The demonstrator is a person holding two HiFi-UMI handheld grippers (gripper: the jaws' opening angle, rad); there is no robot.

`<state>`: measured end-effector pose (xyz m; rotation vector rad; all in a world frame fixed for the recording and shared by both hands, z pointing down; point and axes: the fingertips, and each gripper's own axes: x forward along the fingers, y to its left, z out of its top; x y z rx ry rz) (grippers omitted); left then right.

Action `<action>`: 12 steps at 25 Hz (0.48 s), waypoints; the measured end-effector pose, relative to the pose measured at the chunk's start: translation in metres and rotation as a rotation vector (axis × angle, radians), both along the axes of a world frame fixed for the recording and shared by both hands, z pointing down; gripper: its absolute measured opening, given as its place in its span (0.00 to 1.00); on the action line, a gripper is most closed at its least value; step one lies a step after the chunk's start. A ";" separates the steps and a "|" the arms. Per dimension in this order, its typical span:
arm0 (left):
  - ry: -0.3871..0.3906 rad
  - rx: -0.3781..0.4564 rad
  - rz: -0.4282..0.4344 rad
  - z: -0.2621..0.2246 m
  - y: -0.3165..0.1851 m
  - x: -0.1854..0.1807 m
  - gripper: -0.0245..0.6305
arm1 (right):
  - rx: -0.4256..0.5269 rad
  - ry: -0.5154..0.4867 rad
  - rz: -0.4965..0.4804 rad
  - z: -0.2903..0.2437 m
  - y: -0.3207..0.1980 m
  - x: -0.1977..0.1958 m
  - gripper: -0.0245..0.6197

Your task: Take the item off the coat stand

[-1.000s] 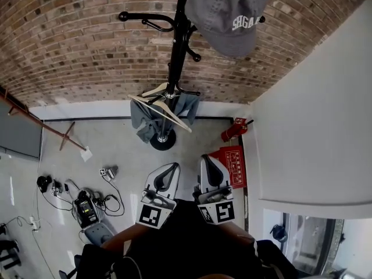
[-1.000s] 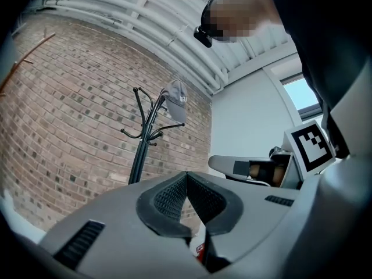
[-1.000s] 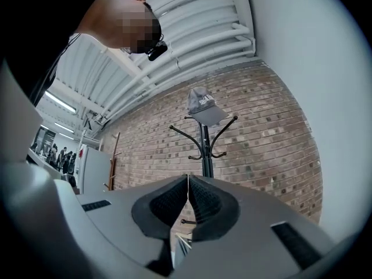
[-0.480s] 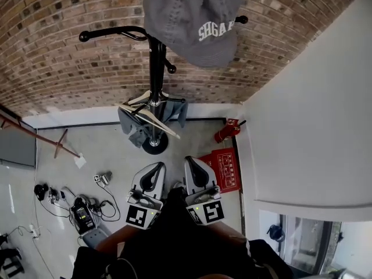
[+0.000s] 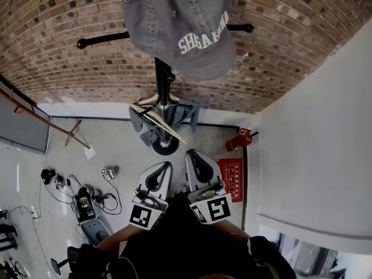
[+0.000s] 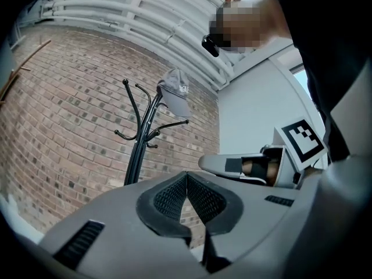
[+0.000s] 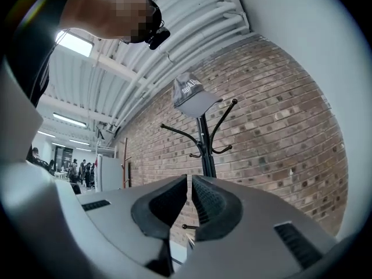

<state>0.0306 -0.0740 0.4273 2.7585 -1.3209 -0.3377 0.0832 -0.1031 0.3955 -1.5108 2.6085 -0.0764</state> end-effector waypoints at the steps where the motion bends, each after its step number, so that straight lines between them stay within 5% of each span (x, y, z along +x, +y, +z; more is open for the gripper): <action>1: -0.018 -0.008 -0.004 0.004 0.000 0.000 0.06 | 0.007 0.006 -0.021 -0.003 -0.001 0.000 0.07; 7: 0.034 -0.059 -0.088 -0.007 -0.009 -0.007 0.06 | 0.051 -0.001 -0.108 -0.038 -0.007 -0.002 0.07; 10: 0.049 -0.065 -0.098 -0.005 -0.008 -0.009 0.06 | 0.093 -0.005 -0.155 -0.061 -0.005 -0.006 0.22; 12: 0.066 -0.079 -0.097 -0.002 -0.008 -0.009 0.06 | 0.126 0.000 -0.161 -0.076 -0.005 -0.007 0.22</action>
